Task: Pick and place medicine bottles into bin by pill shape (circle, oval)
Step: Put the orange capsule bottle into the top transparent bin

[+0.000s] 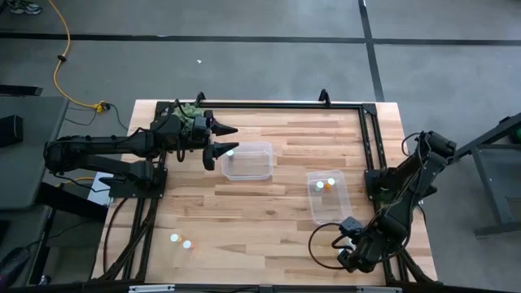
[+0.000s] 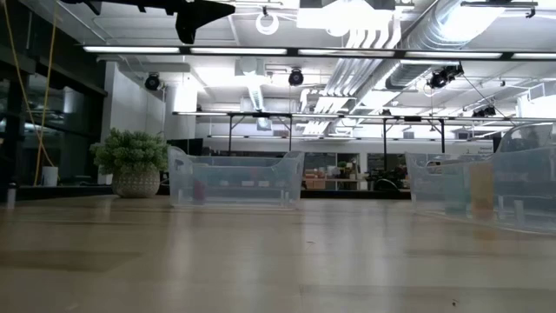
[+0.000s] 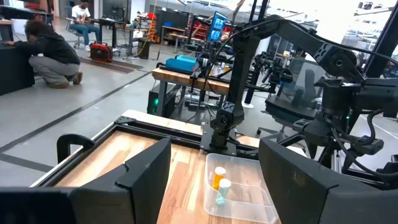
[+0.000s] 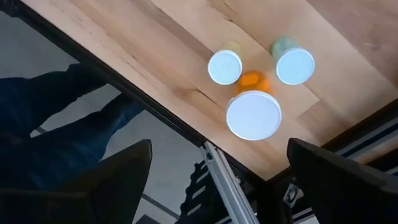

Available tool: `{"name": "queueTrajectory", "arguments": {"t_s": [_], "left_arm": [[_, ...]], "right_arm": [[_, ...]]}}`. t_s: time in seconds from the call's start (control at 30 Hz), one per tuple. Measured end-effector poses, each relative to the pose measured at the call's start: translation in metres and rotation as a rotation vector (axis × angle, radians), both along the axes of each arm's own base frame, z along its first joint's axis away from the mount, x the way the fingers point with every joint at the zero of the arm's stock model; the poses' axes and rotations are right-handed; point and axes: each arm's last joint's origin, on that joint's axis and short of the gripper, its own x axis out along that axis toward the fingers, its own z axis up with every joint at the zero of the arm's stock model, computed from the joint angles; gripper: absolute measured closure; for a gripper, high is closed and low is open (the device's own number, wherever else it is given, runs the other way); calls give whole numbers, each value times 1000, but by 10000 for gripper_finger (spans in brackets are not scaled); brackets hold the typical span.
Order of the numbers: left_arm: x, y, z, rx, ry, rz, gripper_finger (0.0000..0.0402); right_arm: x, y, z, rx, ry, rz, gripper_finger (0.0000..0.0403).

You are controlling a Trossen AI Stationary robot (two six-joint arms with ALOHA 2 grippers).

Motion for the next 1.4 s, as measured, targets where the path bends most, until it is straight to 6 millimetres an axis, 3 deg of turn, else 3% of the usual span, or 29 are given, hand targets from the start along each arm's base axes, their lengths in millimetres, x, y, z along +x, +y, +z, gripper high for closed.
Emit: {"name": "queueTrajectory", "arguments": {"t_s": [0.37, 1.07, 1.4], "left_arm": [[0, 0, 0, 0, 0, 0, 170], [0, 0, 0, 0, 0, 1, 170], [0, 0, 0, 0, -1, 1, 170]], "right_arm": [[4, 18, -27, -36, 93, 2, 36], [10, 28, -65, -166, 214, 1, 39], [9, 28, -65, -168, 229, -3, 109]]}}
